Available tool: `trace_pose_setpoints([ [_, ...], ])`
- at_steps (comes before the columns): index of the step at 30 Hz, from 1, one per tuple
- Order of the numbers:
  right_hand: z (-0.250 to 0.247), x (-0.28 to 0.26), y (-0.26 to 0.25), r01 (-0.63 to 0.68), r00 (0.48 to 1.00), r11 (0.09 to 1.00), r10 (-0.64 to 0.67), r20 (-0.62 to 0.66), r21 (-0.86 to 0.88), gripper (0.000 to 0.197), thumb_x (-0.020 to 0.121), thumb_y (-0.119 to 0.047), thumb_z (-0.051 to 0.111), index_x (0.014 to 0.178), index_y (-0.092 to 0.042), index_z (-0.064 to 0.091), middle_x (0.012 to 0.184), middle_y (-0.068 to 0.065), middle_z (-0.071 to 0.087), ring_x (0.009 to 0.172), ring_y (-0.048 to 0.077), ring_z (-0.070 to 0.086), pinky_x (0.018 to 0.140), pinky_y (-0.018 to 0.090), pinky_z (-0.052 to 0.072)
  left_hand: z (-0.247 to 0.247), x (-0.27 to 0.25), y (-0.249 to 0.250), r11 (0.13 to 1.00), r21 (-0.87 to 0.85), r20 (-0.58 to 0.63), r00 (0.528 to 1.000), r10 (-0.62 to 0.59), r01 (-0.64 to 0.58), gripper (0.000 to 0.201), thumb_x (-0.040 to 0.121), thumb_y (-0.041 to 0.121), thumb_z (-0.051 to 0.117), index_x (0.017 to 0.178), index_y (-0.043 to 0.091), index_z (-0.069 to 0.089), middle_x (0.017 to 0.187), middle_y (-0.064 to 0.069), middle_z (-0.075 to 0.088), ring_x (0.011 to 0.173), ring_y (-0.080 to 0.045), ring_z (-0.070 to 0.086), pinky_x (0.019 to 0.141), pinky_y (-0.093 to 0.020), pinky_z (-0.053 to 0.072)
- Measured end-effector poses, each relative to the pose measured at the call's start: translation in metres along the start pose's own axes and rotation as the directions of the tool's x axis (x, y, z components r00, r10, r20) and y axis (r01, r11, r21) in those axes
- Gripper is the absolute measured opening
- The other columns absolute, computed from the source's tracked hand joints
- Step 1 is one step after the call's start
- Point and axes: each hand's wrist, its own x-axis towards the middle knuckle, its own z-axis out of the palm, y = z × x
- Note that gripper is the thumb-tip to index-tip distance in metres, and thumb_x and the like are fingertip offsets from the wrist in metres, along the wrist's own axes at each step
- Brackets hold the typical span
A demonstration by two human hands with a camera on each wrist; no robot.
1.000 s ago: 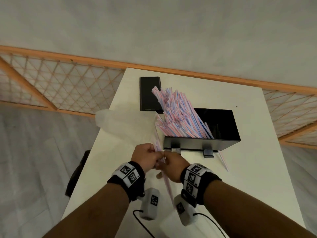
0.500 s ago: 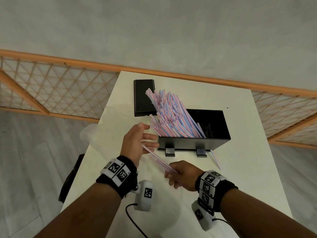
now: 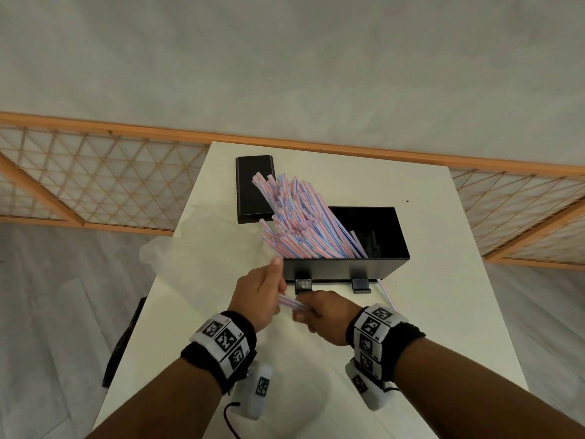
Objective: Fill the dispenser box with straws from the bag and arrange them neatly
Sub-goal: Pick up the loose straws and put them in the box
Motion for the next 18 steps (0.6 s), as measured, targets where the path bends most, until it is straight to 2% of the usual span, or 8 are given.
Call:
trace_pose_setpoints([
  [3,-0.003,0.0,0.004,0.027,0.999,0.998,-0.028,-0.022,-0.057,0.013,0.101,-0.032,0.05,0.097,-0.022,0.057,0.091,-0.001,0.058,0.084,0.019,0.054,0.083,0.033,0.048,-0.007,-0.001,-0.004,0.963,0.21,0.177,0.975,0.134,-0.171,0.027,0.088,0.036,0.074,0.075,0.013,0.066,0.068,0.002,0.066,0.06,-0.009,0.058,0.061,-0.029,0.05],
  [5,-0.007,-0.002,0.006,0.053,0.996,0.997,-0.057,-0.063,-0.063,0.022,0.099,-0.041,0.051,0.09,-0.021,0.056,0.089,0.001,0.062,0.083,0.022,0.057,0.082,0.036,0.05,-0.012,-0.005,0.004,0.936,0.226,0.252,0.944,0.213,-0.271,0.014,0.079,0.026,0.083,0.075,0.019,0.071,0.069,0.006,0.068,0.061,-0.004,0.059,0.057,-0.016,0.044],
  [7,-0.014,-0.007,0.002,0.088,0.988,0.995,-0.095,-0.126,-0.056,0.03,0.095,-0.047,0.055,0.082,-0.021,0.06,0.079,0.002,0.064,0.074,0.021,0.058,0.073,0.036,0.05,-0.016,-0.011,0.02,0.906,0.196,0.227,0.917,0.329,-0.374,0.01,0.077,0.022,0.084,0.074,0.021,0.074,0.066,0.008,0.068,0.062,-0.004,0.06,0.054,-0.012,0.041],
  [9,-0.024,-0.014,-0.006,0.126,0.965,0.992,-0.128,-0.231,-0.025,0.032,0.091,-0.039,0.062,0.062,-0.026,0.054,0.06,-0.004,0.055,0.058,0.014,0.051,0.061,0.034,0.045,-0.018,-0.017,0.042,0.823,0.203,0.19,0.846,0.498,-0.53,0.009,0.075,0.024,0.082,0.074,0.021,0.074,0.066,0.008,0.066,0.063,-0.009,0.06,0.054,-0.014,0.042],
  [11,-0.038,-0.021,-0.018,0.192,0.92,0.981,-0.166,-0.354,0.039,0.038,0.085,-0.027,0.06,0.049,-0.029,0.046,0.048,-0.008,0.045,0.049,0.007,0.042,0.054,0.031,0.04,-0.021,-0.021,0.067,0.723,0.217,0.174,0.755,0.633,-0.656,0.008,0.074,0.02,0.08,0.074,0.018,0.072,0.066,0.007,0.063,0.061,-0.01,0.055,0.054,-0.016,0.04],
  [13,-0.056,-0.03,-0.03,0.274,0.869,0.956,-0.199,-0.453,0.104,0.036,0.081,-0.016,0.057,0.048,-0.028,0.051,0.045,-0.01,0.046,0.046,0.006,0.042,0.05,0.028,0.041,-0.026,-0.024,0.094,0.646,0.248,0.134,0.686,0.716,-0.722,0.005,0.076,0.015,0.078,0.075,0.015,0.073,0.067,0.007,0.062,0.059,-0.007,0.051,0.056,-0.017,0.039],
  [15,-0.076,-0.037,-0.041,0.326,0.814,0.937,-0.21,-0.542,0.125,0.039,0.084,-0.004,0.06,0.05,-0.022,0.053,0.046,-0.008,0.051,0.045,0.01,0.046,0.049,0.028,0.044,-0.032,-0.027,0.122,0.58,0.27,0.082,0.619,0.781,-0.768,0.002,0.078,0.014,0.075,0.076,0.014,0.074,0.068,0.006,0.063,0.059,-0.005,0.052,0.057,-0.019,0.042],
  [18,-0.107,-0.043,-0.055,0.374,0.721,0.925,-0.241,-0.65,0.071,0.047,0.086,-0.004,0.062,0.046,-0.026,0.051,0.044,-0.013,0.051,0.047,0.001,0.045,0.05,0.021,0.039,-0.035,-0.027,0.155,0.49,0.322,-0.014,0.514,0.858,-0.81,0.004,0.081,0.013,0.073,0.077,0.012,0.075,0.072,0.001,0.067,0.061,-0.01,0.059,0.06,-0.021,0.046],
])
